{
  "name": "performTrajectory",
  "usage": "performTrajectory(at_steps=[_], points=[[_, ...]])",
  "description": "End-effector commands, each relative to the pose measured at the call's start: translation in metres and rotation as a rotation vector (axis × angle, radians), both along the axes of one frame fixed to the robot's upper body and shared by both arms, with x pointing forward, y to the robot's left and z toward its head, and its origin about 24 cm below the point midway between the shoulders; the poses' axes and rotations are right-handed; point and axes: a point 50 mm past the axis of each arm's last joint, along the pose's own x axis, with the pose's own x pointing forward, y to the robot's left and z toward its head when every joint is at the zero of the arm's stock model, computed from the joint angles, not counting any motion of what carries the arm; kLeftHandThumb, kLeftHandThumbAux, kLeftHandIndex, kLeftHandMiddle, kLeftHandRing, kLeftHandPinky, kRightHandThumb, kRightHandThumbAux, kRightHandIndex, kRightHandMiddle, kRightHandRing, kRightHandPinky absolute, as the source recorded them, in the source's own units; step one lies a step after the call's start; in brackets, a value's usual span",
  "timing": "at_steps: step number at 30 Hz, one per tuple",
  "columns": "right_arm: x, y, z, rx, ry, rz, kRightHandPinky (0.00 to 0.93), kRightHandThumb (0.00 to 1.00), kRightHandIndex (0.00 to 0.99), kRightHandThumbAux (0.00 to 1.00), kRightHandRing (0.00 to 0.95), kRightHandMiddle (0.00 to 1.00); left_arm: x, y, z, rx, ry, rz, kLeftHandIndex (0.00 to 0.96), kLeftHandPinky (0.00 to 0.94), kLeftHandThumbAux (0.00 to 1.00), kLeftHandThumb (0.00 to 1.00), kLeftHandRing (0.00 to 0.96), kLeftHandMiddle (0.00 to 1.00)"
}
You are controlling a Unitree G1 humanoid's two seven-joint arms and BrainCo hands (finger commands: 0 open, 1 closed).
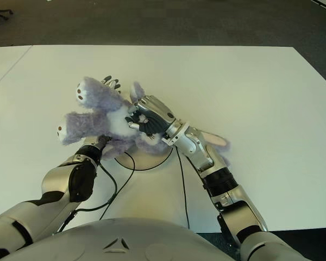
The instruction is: Put the doll into the plate.
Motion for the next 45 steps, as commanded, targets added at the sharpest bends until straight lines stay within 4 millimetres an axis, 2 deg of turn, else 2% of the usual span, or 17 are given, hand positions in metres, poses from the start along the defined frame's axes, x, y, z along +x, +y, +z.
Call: performTrajectory(at_steps=[1, 4, 5, 7, 9, 10, 11, 12, 13, 14, 15, 16, 17, 19, 22, 27, 45], points=[[-0.007, -0.008, -0.021, -0.026, 0.04, -0.031, 0.869, 0.632, 0.782, 0.663, 0.867, 0.871, -0.078, -0.015, -0.087, -0.121, 0.407, 0.025, 0.172, 0.262, 0.555, 0.0, 0.28, 0.274], [-0.01, -0.01, -0.025, -0.017, 0.101, -0.034, 0.875, 0.627, 0.784, 0.663, 0.868, 0.878, -0.078, -0.014, -0.088, -0.108, 0.428, 0.028, 0.171, 0.269, 0.565, 0.0, 0.283, 0.273], [-0.01, -0.011, -0.027, -0.014, 0.133, -0.033, 0.854, 0.689, 0.522, 0.698, 0.849, 0.858, -0.078, -0.013, -0.089, -0.102, 0.439, 0.029, 0.169, 0.277, 0.58, 0.0, 0.285, 0.271], [-0.012, -0.012, -0.028, -0.024, 0.196, -0.021, 0.817, 0.697, 0.438, 0.711, 0.827, 0.829, -0.078, -0.011, -0.091, -0.088, 0.465, 0.03, 0.169, 0.282, 0.589, 0.0, 0.288, 0.27], [-0.014, -0.013, -0.028, -0.039, 0.225, -0.011, 0.807, 0.696, 0.426, 0.713, 0.822, 0.821, -0.078, -0.009, -0.091, -0.08, 0.478, 0.03, 0.17, 0.284, 0.591, 0.0, 0.289, 0.27], [-0.018, -0.016, -0.026, -0.057, 0.246, 0.002, 0.761, 0.685, 0.418, 0.716, 0.788, 0.787, -0.078, -0.009, -0.091, -0.074, 0.482, 0.024, 0.169, 0.281, 0.589, 0.0, 0.289, 0.268], [-0.021, -0.018, -0.024, -0.07, 0.262, 0.012, 0.663, 0.389, 0.273, 0.612, 0.683, 0.677, -0.078, -0.009, -0.091, -0.069, 0.484, 0.021, 0.16, 0.263, 0.584, 0.0, 0.281, 0.261], [-0.024, -0.02, -0.022, -0.084, 0.281, 0.024, 0.647, 0.336, 0.248, 0.594, 0.665, 0.658, -0.077, -0.01, -0.091, -0.067, 0.481, 0.017, 0.159, 0.26, 0.583, 0.0, 0.28, 0.259], [-0.025, -0.02, -0.021, -0.092, 0.293, 0.03, 0.557, 0.265, 0.162, 0.562, 0.559, 0.529, -0.077, -0.01, -0.091, -0.065, 0.479, 0.016, 0.152, 0.256, 0.585, 0.0, 0.274, 0.254], [-0.025, -0.02, -0.022, -0.103, 0.312, 0.035, 0.542, 0.252, 0.148, 0.557, 0.541, 0.507, -0.076, -0.012, -0.089, -0.064, 0.467, 0.014, 0.151, 0.255, 0.585, 0.0, 0.273, 0.254], [-0.025, -0.02, -0.022, -0.112, 0.326, 0.038, 0.363, 0.197, 0.047, 0.533, 0.367, 0.33, -0.075, -0.013, -0.088, -0.062, 0.459, 0.013, 0.143, 0.254, 0.593, 0.0, 0.268, 0.249], [-0.027, -0.02, -0.022, -0.122, 0.339, 0.036, 0.317, 0.182, 0.021, 0.527, 0.322, 0.285, -0.075, -0.013, -0.088, -0.061, 0.464, 0.017, 0.141, 0.253, 0.595, 0.0, 0.266, 0.247], [-0.029, -0.021, -0.021, -0.129, 0.348, 0.034, 0.118, 0.125, 0.005, 0.49, 0.18, 0.171, -0.074, -0.013, -0.088, -0.06, 0.468, 0.021, 0.14, 0.265, 0.624, 0.0, 0.263, 0.244], [-0.031, -0.022, -0.02, -0.136, 0.356, 0.03, 0.036, 0.093, 0.0, 0.467, 0.106, 0.103, -0.075, -0.011, -0.09, -0.061, 0.49, 0.028, 0.141, 0.272, 0.641, 0.0, 0.262, 0.241], [-0.032, -0.021, -0.019, -0.159, 0.345, 0.027, 0.001, 0.074, 0.0, 0.447, 0.038, 0.036, -0.079, -0.006, -0.094, -0.071, 0.517, 0.032, 0.145, 0.281, 0.645, 0.0, 0.263, 0.239], [-0.029, -0.02, -0.017, -0.217, 0.322, 0.027, 0.0, 0.089, 0.0, 0.356, 0.0, 0.0, -0.08, -0.005, -0.095, -0.102, 0.518, 0.021, 0.124, 0.148, 0.624, 0.0, 0.233, 0.239], [-0.021, -0.026, -0.007, -0.191, 0.285, 0.052, 0.0, 0.079, 0.0, 0.294, 0.0, 0.0, -0.081, -0.009, -0.094, -0.06, 0.496, 0.004, 0.095, 0.168, 0.584, 0.0, 0.206, 0.215]])
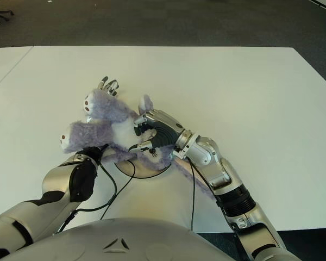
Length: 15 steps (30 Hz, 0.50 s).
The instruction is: Put the doll into the plate.
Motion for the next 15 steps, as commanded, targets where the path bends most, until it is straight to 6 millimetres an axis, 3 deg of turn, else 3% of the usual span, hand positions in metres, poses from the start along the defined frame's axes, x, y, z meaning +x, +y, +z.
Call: performTrajectory(at_steps=[1, 7, 15], points=[[0.006, -0.007, -0.004, -0.045, 0.044, 0.017, 0.0, 0.079, 0.0, 0.293, 0.0, 0.0, -0.082, -0.008, -0.091, -0.062, 0.445, -0.015, 0.096, 0.171, 0.584, 0.0, 0.206, 0.216], [0.029, -0.015, 0.031, 0.023, -0.021, 0.006, 0.0, 0.092, 0.0, 0.297, 0.0, 0.0, -0.079, -0.011, -0.087, -0.04, 0.411, -0.012, 0.101, 0.208, 0.603, 0.0, 0.209, 0.205], [0.038, -0.025, 0.031, 0.053, -0.082, -0.031, 0.0, 0.096, 0.0, 0.291, 0.0, 0.0, -0.077, -0.015, -0.086, -0.032, 0.418, -0.029, 0.118, 0.229, 0.628, 0.0, 0.217, 0.209]])
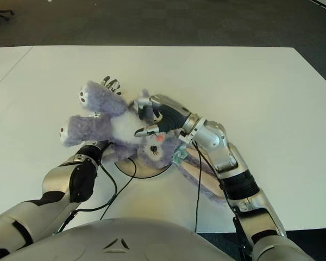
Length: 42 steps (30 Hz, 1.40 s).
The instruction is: Put the doll into the plate.
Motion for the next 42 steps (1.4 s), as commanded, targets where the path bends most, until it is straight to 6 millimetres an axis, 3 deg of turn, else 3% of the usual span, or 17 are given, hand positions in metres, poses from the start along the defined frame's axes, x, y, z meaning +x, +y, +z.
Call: performTrajectory(at_steps=[1, 18, 21, 25, 31, 39, 42], points=[[0.009, -0.011, -0.002, 0.019, -0.024, -0.034, 0.0, 0.095, 0.0, 0.29, 0.0, 0.0, -0.077, -0.012, -0.087, -0.062, 0.429, 0.006, 0.118, 0.231, 0.629, 0.0, 0.218, 0.21], [0.018, -0.024, 0.012, 0.09, -0.12, -0.073, 0.0, 0.072, 0.0, 0.323, 0.0, 0.0, -0.076, -0.012, -0.088, -0.053, 0.466, 0.029, 0.143, 0.288, 0.619, 0.0, 0.274, 0.253], [0.027, -0.03, 0.024, 0.104, -0.135, -0.082, 0.0, 0.075, 0.0, 0.327, 0.0, 0.0, -0.077, -0.011, -0.089, -0.032, 0.467, 0.028, 0.153, 0.275, 0.613, 0.0, 0.271, 0.254], [0.042, -0.048, 0.06, 0.169, -0.189, -0.102, 0.0, 0.078, 0.0, 0.32, 0.0, 0.0, -0.077, -0.011, -0.088, -0.044, 0.442, 0.033, 0.151, 0.258, 0.604, 0.0, 0.266, 0.259], [0.045, -0.058, 0.076, 0.191, -0.249, -0.143, 0.0, 0.063, 0.0, 0.267, 0.0, 0.0, -0.078, -0.01, -0.088, -0.062, 0.436, 0.022, 0.136, 0.25, 0.581, 0.0, 0.27, 0.262], [0.051, -0.074, 0.069, 0.258, -0.22, -0.245, 0.0, 0.041, 0.0, 0.198, 0.0, 0.0, -0.078, -0.01, -0.088, -0.071, 0.44, 0.023, 0.139, 0.257, 0.579, 0.0, 0.275, 0.269], [0.077, -0.104, 0.052, 0.304, -0.151, -0.371, 0.0, 0.007, 0.0, 0.221, 0.0, 0.0, -0.078, -0.01, -0.088, -0.078, 0.439, 0.026, 0.139, 0.245, 0.582, 0.0, 0.275, 0.274]])
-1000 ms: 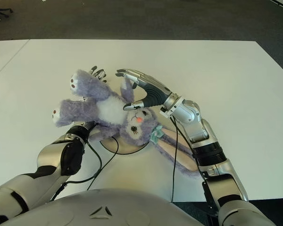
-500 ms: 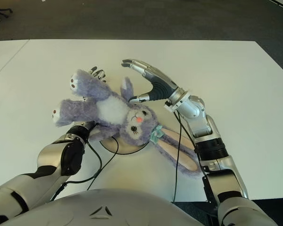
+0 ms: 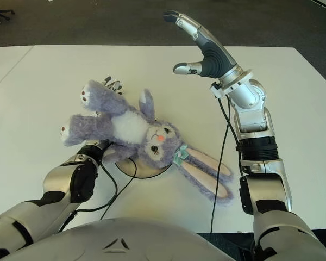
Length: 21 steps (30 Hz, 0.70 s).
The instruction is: Put the doll into the plate.
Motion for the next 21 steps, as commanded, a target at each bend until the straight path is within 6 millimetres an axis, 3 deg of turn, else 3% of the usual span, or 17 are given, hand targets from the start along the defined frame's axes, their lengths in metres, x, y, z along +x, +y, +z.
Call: performTrajectory(at_steps=[1, 9, 11, 16, 21], points=[[0.035, -0.046, -0.031, 0.135, 0.15, -0.181, 0.0, 0.003, 0.0, 0.23, 0.0, 0.0, -0.078, -0.009, -0.088, -0.096, 0.425, -0.003, 0.14, 0.239, 0.582, 0.0, 0.274, 0.274], [0.057, -0.073, -0.052, 0.257, 0.329, -0.294, 0.0, 0.0, 0.0, 0.328, 0.0, 0.0, -0.078, -0.01, -0.088, -0.098, 0.421, -0.005, 0.139, 0.261, 0.586, 0.0, 0.28, 0.273], [0.06, -0.087, -0.069, 0.338, 0.441, -0.367, 0.0, 0.0, 0.0, 0.372, 0.0, 0.0, -0.078, -0.01, -0.088, -0.093, 0.423, -0.007, 0.135, 0.243, 0.578, 0.0, 0.276, 0.269], [0.054, -0.108, -0.104, 0.442, 0.628, -0.482, 0.0, 0.0, 0.0, 0.44, 0.0, 0.0, -0.078, -0.009, -0.089, -0.088, 0.429, -0.01, 0.124, 0.231, 0.568, 0.0, 0.273, 0.269], [0.047, -0.121, -0.121, 0.509, 0.717, -0.536, 0.0, 0.0, 0.0, 0.484, 0.0, 0.0, -0.079, -0.008, -0.089, -0.089, 0.43, -0.005, 0.128, 0.241, 0.569, 0.0, 0.28, 0.275]])
